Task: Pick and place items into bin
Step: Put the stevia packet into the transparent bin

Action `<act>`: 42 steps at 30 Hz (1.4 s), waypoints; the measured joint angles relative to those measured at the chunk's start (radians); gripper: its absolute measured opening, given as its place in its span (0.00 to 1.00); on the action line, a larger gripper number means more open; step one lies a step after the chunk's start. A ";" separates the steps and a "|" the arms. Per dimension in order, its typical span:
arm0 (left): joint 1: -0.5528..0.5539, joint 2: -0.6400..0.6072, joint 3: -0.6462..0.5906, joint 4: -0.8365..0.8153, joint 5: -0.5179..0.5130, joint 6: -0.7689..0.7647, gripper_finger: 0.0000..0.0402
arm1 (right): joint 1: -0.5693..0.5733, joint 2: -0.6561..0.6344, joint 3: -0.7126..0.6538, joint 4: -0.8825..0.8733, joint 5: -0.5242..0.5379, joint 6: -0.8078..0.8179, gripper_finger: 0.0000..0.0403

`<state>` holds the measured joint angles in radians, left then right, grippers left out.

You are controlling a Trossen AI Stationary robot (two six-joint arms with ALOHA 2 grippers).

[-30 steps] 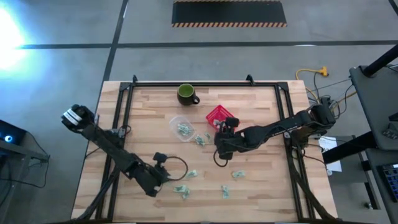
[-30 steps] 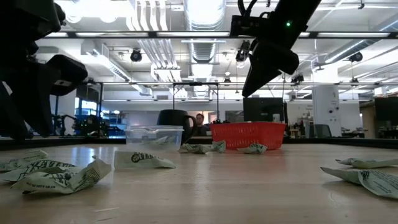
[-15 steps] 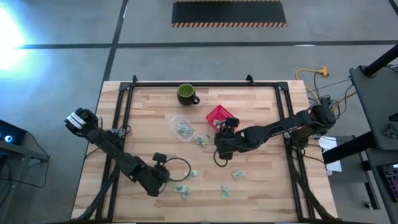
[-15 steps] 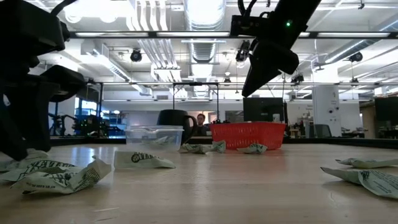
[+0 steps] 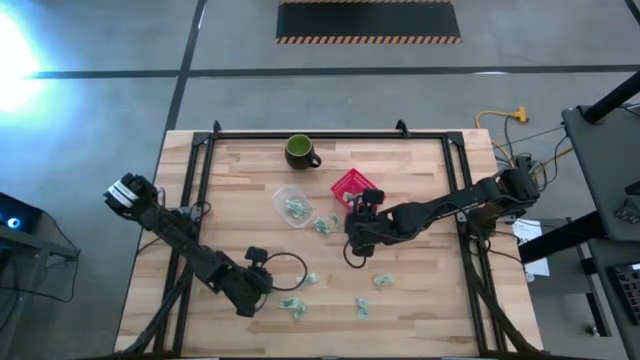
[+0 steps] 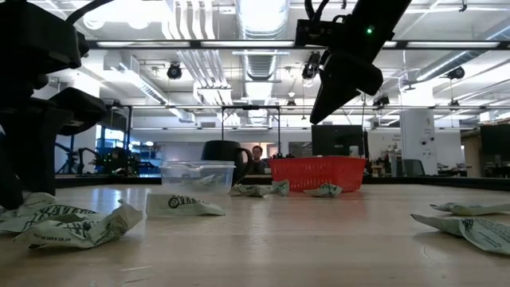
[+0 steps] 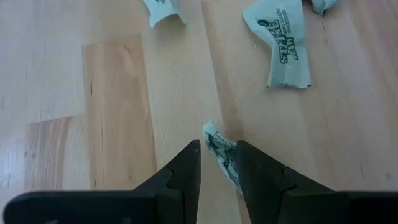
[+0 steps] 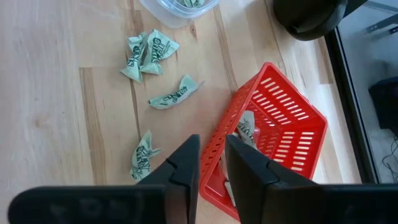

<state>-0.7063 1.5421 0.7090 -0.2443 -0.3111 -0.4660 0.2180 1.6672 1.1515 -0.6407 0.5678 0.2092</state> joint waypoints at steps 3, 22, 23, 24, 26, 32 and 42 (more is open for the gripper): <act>0.000 0.000 0.000 0.000 0.002 0.001 0.21 | 0.000 0.000 0.000 0.000 0.000 0.000 0.16; 0.000 -0.001 -0.001 -0.003 -0.007 0.102 0.00 | 0.000 0.000 0.000 0.000 0.001 0.000 0.16; 0.000 -0.002 -0.001 -0.005 -0.016 0.110 0.00 | 0.000 0.000 0.000 0.000 0.001 0.000 0.16; 0.000 -0.004 -0.001 -0.007 -0.025 0.119 0.00 | 0.000 0.000 0.000 0.000 0.001 0.000 0.15; 0.000 -0.008 -0.001 -0.008 -0.049 0.141 0.00 | 0.000 0.000 0.000 0.001 0.001 0.000 0.15; 0.000 -0.044 -0.001 -0.017 -0.181 0.215 0.00 | 0.000 0.001 0.000 0.000 0.001 0.011 0.15; 0.050 -0.130 -0.002 -0.090 -0.461 0.404 0.00 | 0.001 0.001 0.000 0.004 -0.003 0.101 0.14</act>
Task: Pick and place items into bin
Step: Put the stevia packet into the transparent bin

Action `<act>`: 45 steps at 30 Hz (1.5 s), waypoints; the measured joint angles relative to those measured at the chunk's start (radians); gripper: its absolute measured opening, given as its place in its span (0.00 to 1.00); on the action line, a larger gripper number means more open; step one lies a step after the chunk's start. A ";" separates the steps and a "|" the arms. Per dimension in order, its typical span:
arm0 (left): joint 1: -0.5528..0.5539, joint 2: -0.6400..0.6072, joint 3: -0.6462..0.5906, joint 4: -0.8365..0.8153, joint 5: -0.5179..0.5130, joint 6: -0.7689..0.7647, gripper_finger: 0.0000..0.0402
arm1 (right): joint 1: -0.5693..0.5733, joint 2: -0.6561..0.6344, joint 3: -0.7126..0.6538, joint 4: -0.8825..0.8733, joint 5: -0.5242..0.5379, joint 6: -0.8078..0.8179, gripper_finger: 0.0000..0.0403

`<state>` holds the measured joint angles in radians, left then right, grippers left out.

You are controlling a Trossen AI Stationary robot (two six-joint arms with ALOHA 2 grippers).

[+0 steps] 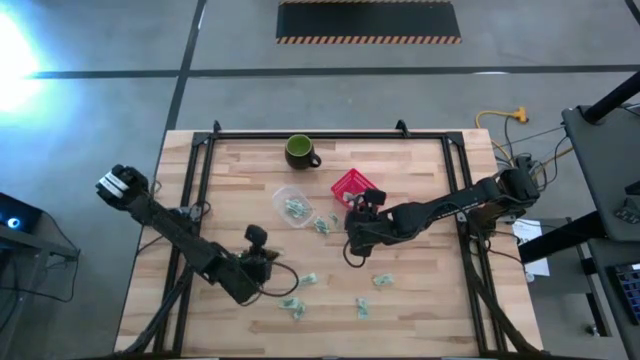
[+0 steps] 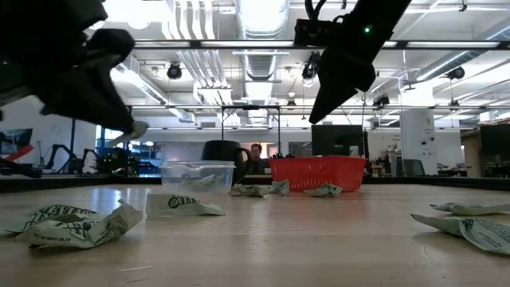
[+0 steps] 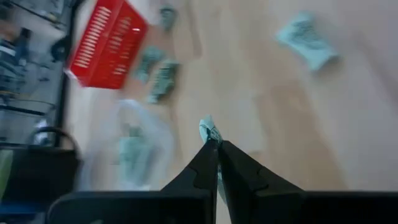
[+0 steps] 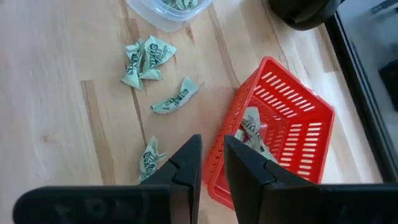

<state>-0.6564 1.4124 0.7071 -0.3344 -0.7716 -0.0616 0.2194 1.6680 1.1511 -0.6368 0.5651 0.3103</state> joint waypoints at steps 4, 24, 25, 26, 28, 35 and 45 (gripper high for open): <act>0.078 -0.053 -0.001 -0.003 -0.001 0.127 0.00 | 0.009 0.000 0.000 0.008 -0.033 0.036 0.14; 0.509 -0.190 -0.144 0.338 0.153 0.622 0.00 | 0.102 0.000 -0.001 0.123 -0.050 0.091 0.14; 0.525 -0.189 -0.151 0.347 0.159 0.626 0.00 | 0.104 0.000 -0.001 0.129 -0.050 0.091 0.14; 0.541 -0.189 -0.155 0.352 0.169 0.627 0.00 | 0.105 0.000 -0.001 0.137 -0.050 0.091 0.14; 0.572 -0.189 -0.156 0.358 0.211 0.629 0.00 | 0.109 0.000 -0.001 0.146 -0.050 0.091 0.14; 0.650 -0.189 -0.158 0.365 0.280 0.628 0.00 | 0.117 0.000 -0.001 0.158 -0.050 0.102 0.14; 0.716 -0.188 -0.159 0.415 0.411 0.625 0.00 | 0.118 0.000 -0.001 0.157 -0.050 0.102 0.14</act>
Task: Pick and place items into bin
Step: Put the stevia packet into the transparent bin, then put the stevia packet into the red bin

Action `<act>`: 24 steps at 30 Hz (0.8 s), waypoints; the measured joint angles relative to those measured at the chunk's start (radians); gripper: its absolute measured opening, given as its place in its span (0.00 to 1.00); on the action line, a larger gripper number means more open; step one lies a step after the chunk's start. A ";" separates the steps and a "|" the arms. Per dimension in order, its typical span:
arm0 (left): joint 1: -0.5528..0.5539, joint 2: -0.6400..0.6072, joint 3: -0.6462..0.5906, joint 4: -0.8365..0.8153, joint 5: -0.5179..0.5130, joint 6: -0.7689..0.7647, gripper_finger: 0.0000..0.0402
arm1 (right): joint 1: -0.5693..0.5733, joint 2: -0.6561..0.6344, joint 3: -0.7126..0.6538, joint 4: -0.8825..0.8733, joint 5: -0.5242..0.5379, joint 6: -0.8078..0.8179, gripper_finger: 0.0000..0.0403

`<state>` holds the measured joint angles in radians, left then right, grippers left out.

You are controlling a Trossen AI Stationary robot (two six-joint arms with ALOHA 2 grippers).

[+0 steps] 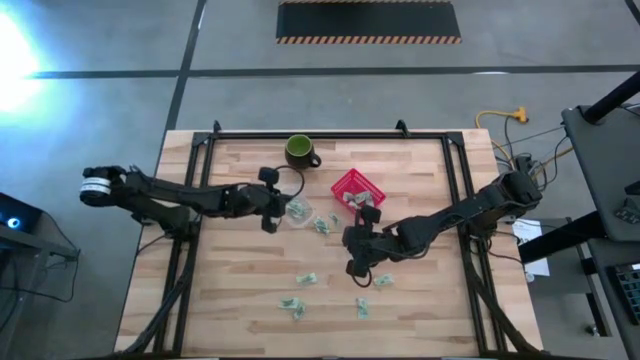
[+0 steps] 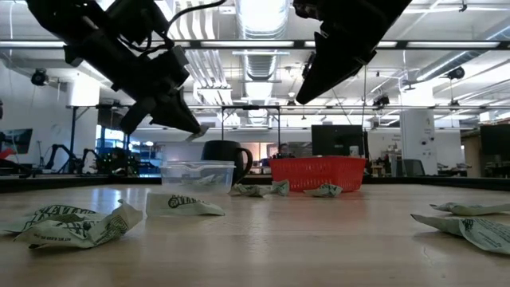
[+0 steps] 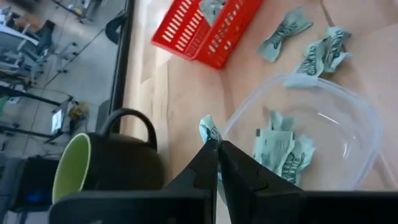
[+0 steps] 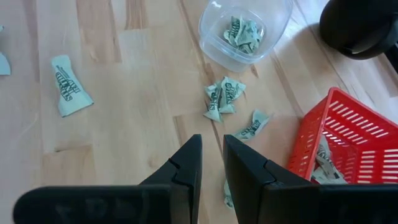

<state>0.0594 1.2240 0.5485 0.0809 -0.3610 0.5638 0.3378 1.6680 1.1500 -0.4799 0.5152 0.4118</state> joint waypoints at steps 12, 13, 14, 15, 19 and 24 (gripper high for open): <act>0.023 0.103 -0.050 0.175 0.039 0.071 0.00 | 0.000 0.000 0.000 -0.002 0.000 -0.004 0.14; 0.025 0.106 -0.049 0.173 0.038 0.072 0.00 | 0.000 0.000 0.000 -0.002 0.000 -0.004 0.14; 0.025 0.111 -0.047 0.176 0.037 0.073 0.00 | 0.000 0.000 0.000 -0.002 0.000 -0.004 0.14; 0.026 0.114 -0.045 0.179 0.037 0.073 0.01 | 0.000 0.000 0.000 -0.002 0.000 -0.004 0.14; 0.026 0.115 -0.047 0.182 0.034 0.080 0.08 | 0.000 0.000 -0.001 -0.002 0.000 -0.004 0.14; 0.026 0.116 -0.048 0.181 0.008 0.079 0.19 | 0.000 0.000 -0.002 -0.002 0.000 -0.004 0.14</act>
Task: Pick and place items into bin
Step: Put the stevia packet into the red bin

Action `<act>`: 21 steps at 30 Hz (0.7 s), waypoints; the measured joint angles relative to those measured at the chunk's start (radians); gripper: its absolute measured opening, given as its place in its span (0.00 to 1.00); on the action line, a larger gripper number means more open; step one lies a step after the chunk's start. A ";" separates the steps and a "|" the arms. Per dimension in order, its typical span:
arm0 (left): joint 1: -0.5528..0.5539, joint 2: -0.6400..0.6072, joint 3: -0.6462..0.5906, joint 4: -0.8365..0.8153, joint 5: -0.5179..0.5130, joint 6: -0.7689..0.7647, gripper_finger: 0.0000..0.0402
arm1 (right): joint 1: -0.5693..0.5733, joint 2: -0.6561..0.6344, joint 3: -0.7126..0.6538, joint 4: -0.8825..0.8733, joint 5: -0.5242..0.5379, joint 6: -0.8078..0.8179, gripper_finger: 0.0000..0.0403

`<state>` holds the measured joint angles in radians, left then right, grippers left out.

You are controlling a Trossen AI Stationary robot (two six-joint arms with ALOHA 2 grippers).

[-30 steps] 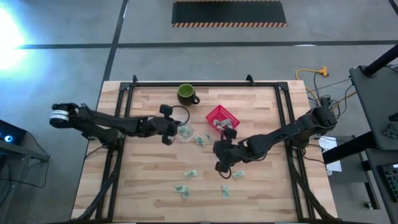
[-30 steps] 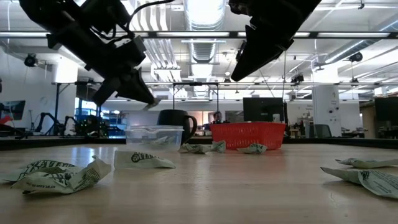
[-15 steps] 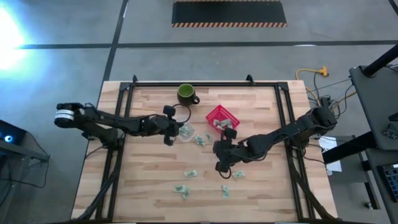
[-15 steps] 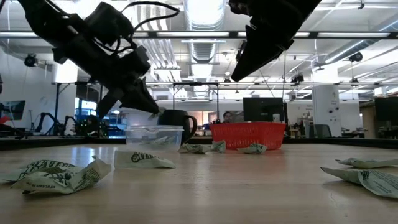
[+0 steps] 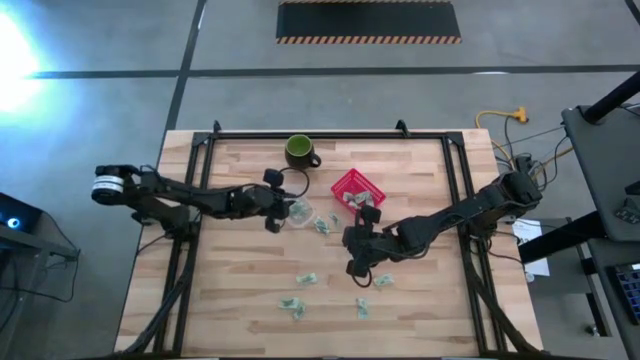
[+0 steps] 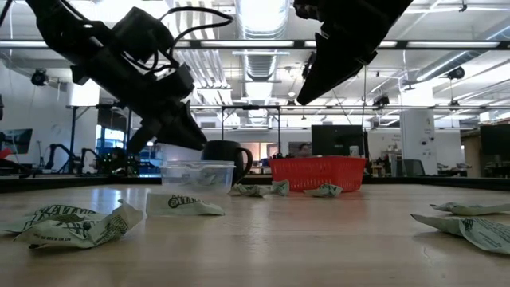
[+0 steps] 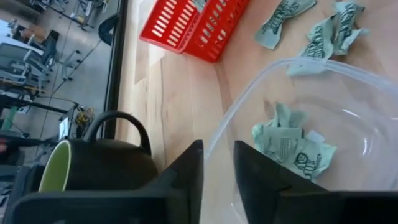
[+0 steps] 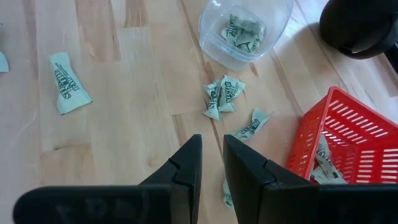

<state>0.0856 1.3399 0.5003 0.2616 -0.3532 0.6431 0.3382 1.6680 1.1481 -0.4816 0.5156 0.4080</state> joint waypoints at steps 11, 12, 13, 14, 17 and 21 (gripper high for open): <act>-0.038 -0.072 0.003 -0.095 -0.083 -0.043 0.25 | 0.032 0.003 -0.021 0.012 -0.080 -0.001 0.14; -0.047 -0.088 0.002 -0.121 -0.094 -0.057 0.25 | 0.039 0.003 -0.030 0.022 -0.081 0.001 0.14; -0.057 -0.106 0.002 -0.151 -0.107 -0.065 0.25 | 0.046 0.003 -0.039 0.027 -0.083 0.004 0.14; -0.068 -0.127 0.002 -0.184 -0.121 -0.079 0.25 | 0.055 0.004 -0.046 0.026 -0.083 0.005 0.14; -0.102 -0.193 0.002 -0.268 -0.157 -0.116 0.25 | 0.089 0.005 -0.065 0.029 -0.102 0.065 0.14; -0.138 -0.288 -0.005 -0.342 -0.158 -0.163 0.25 | 0.167 0.005 -0.081 0.021 -0.103 0.162 0.14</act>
<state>-0.0523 1.0523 0.4956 -0.0809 -0.5114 0.4798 0.5052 1.6730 1.0670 -0.4611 0.4124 0.5702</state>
